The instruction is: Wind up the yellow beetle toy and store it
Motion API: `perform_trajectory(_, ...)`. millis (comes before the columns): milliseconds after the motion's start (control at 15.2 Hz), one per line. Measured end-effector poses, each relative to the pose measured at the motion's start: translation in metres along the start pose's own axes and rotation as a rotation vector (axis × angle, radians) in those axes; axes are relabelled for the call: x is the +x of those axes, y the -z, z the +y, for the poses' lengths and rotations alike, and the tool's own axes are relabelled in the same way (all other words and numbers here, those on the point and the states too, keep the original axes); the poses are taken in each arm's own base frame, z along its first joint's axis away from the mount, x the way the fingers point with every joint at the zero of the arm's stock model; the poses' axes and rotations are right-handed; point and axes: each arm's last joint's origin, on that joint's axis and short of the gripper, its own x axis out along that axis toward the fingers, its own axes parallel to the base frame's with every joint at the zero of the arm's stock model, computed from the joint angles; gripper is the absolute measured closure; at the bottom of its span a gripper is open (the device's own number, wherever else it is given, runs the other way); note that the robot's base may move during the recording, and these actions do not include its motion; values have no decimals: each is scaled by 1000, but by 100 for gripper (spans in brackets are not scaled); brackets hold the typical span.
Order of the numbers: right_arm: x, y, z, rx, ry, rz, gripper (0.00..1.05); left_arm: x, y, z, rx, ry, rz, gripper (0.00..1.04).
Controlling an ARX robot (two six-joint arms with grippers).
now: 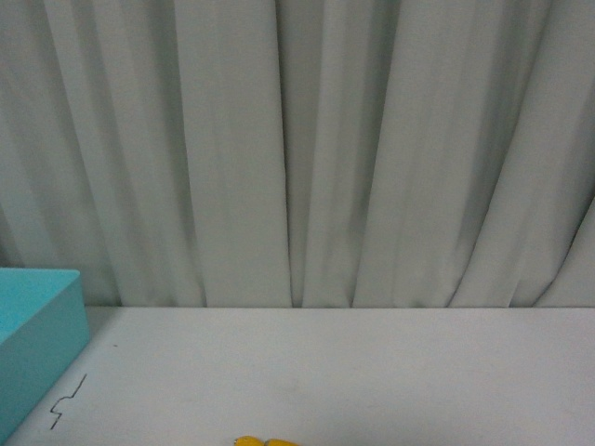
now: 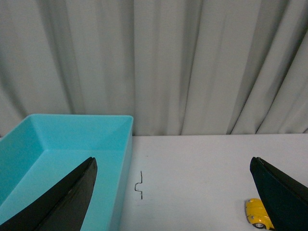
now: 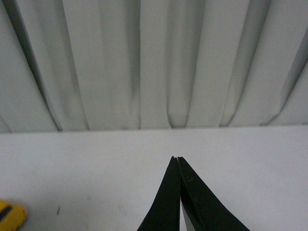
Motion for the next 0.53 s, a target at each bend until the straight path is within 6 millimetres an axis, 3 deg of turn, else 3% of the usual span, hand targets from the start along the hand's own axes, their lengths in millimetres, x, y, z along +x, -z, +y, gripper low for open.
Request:
perform_trajectory(131, -10, 1, 0, 0, 0, -17, 103, 0, 0, 0, 0, 1, 1, 7)
perform_trajectory(394, -10, 2, 0, 0, 0, -4, 103, 0, 0, 0, 0, 0, -1, 7)
perform_trajectory(460, -10, 2, 0, 0, 0, -4, 98, 0, 0, 0, 0, 0, 0, 7)
perform_trajectory(526, -10, 2, 0, 0, 0, -4, 87, 0, 0, 0, 0, 0, 0, 7)
